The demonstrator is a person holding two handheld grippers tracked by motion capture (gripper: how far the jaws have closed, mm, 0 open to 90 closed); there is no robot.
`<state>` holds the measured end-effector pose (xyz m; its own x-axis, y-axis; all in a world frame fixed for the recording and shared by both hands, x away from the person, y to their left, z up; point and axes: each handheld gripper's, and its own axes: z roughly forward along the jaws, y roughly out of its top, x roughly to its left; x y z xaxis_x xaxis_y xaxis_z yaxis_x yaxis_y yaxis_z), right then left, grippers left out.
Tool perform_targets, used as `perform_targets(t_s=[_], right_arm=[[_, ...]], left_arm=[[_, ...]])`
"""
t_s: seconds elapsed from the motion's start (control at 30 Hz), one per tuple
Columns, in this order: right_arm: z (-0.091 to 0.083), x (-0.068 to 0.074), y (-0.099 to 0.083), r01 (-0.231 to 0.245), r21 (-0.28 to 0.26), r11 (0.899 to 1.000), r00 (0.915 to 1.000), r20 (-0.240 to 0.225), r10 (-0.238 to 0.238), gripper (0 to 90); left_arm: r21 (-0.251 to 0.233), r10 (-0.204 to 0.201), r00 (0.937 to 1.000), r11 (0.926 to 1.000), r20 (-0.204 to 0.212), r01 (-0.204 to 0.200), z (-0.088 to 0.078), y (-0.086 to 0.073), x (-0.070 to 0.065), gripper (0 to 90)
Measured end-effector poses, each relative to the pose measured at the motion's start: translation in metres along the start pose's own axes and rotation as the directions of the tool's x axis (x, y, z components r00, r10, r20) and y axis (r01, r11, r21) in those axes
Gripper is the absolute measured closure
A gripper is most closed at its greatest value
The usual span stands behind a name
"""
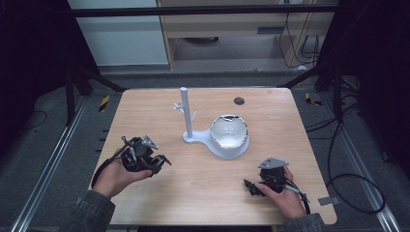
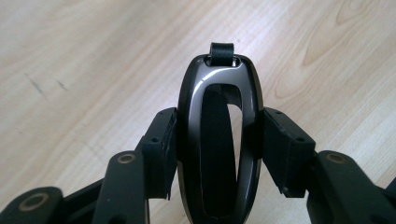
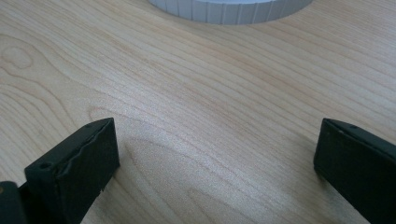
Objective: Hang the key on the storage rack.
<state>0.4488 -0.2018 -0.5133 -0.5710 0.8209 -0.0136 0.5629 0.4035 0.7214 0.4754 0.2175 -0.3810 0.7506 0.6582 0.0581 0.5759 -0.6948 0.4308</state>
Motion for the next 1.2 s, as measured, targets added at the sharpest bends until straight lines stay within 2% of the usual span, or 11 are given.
perform_targets(t_s=[0.17, 0.27, 0.53, 0.73, 1.2], right_arm=[[0.000, 0.000, 0.000, -0.002, 0.000, 1.000, 1.0000, 0.000, 0.002, 0.4], [0.000, 0.000, 0.000, -0.004, 0.001, 1.000, 1.0000, -0.002, 0.004, 0.4], [0.000, 0.000, 0.000, 0.000, 0.001, 1.000, 1.0000, 0.000, 0.000, 0.4], [0.000, 0.000, 0.000, 0.001, 0.001, 1.000, 1.0000, 0.000, -0.001, 0.4], [0.000, 0.000, 0.000, 0.002, 0.000, 1.000, 1.0000, 0.000, -0.002, 0.4]], left_arm=[[-0.011, 0.006, 0.9996, 0.9999, -0.026, -0.006, -0.014, 0.012, 0.007, 48.8], [-0.028, 0.005, 0.9988, 0.9996, -0.050, -0.006, -0.029, 0.025, 0.015, 48.8], [-0.060, 0.005, 0.9968, 0.9981, -0.080, -0.010, -0.053, 0.050, 0.025, 48.7], [-0.054, 0.018, 0.9941, 0.9983, -0.107, -0.024, -0.064, 0.065, 0.028, 48.7], [-0.075, 0.019, 0.9922, 0.9968, -0.123, -0.028, -0.081, 0.085, 0.033, 48.7]])
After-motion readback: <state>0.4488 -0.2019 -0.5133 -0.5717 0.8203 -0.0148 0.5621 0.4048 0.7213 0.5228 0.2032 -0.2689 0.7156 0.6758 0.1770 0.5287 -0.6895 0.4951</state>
